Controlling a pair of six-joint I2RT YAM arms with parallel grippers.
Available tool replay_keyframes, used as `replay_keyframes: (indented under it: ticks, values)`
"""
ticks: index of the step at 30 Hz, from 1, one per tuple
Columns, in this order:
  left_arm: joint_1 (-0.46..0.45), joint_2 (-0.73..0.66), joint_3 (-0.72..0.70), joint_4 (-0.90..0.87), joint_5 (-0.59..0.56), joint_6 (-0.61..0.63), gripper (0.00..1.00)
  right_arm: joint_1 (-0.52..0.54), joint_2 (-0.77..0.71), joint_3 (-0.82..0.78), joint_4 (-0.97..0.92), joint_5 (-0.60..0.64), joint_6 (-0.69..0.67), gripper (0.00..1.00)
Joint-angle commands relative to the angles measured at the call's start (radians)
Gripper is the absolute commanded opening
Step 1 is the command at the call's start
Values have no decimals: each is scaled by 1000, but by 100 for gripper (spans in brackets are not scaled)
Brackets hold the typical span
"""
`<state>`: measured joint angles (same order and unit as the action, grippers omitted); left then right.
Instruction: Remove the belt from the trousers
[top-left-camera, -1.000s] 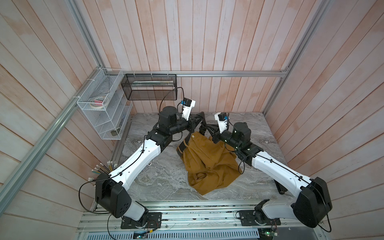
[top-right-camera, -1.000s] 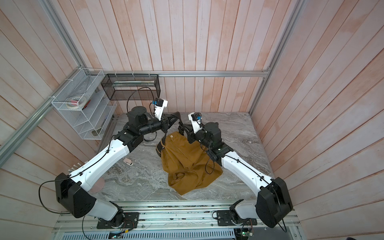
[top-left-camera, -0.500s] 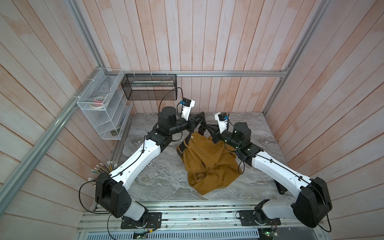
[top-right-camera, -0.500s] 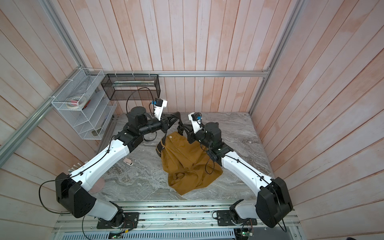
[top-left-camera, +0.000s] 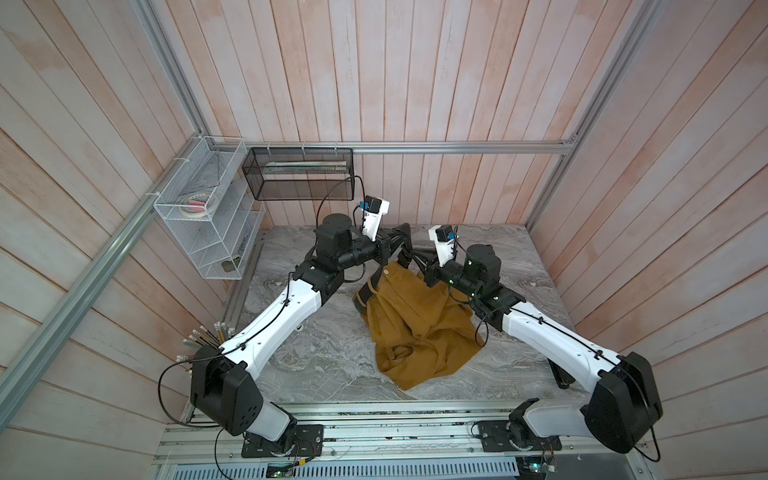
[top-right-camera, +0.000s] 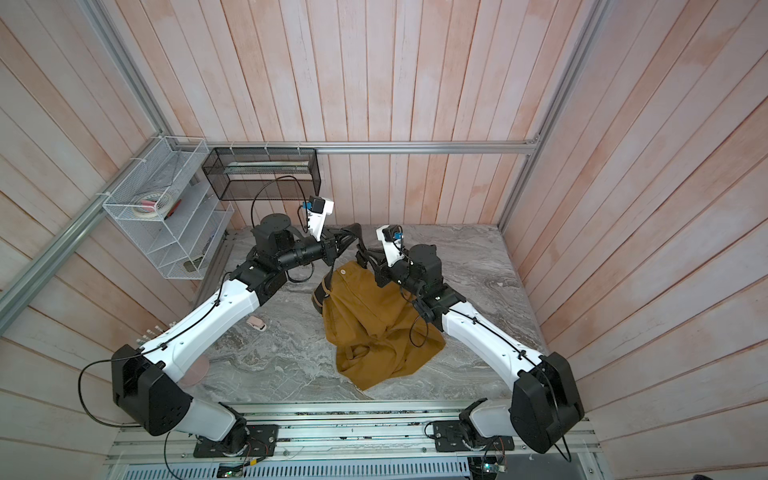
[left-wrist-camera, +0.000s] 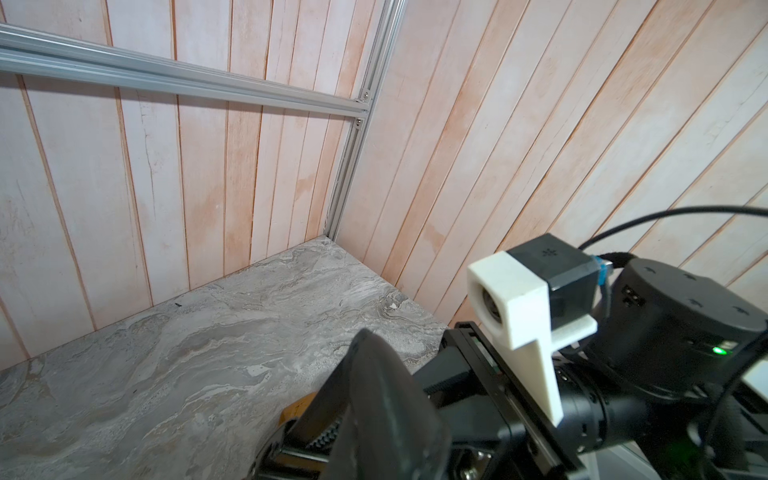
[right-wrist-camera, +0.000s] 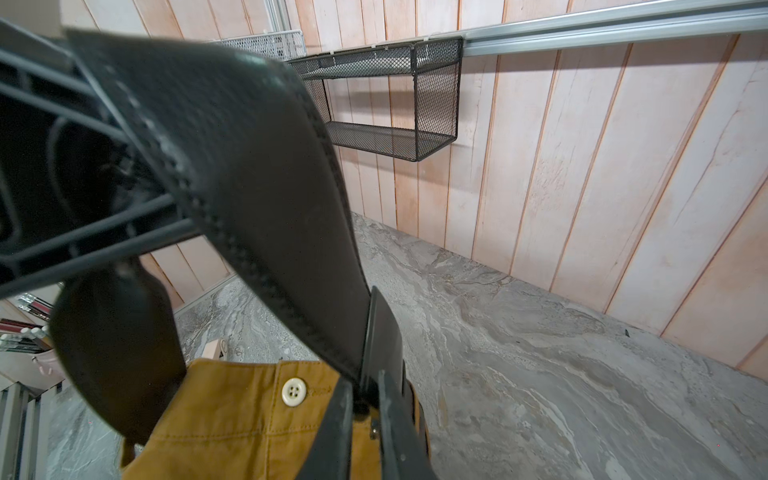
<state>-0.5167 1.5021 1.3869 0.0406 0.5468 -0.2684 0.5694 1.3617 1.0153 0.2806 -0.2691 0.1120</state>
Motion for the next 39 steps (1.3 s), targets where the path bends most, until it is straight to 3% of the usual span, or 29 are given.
replay_keyframes:
  ticks: [1, 13, 16, 19, 24, 29, 33, 39]
  values:
    - [-14, -87, 34, 298, 115, -45, 0, -20, 62, -36, -202, 59, 12, 17]
    - [8, -98, 13, 387, 140, -102, 0, -26, 75, -43, -196, 61, 16, 15]
    - [25, -100, -9, 436, 152, -143, 0, -29, 77, -44, -195, 53, 17, 5]
    - [36, -99, -24, 469, 158, -173, 0, -30, 76, -50, -190, 54, 20, 2]
    - [41, -99, -30, 465, 162, -174, 0, -35, 73, -55, -180, 62, 26, 22]
    - [41, -94, -27, 429, 151, -159, 0, -34, 67, -48, -176, 53, 32, 24]
    - [41, -73, -1, 301, 92, -97, 0, -29, -1, -61, -149, 66, 34, 26]
    - [40, -29, -5, 225, 42, -52, 0, 17, -126, -111, -41, 131, -29, 39]
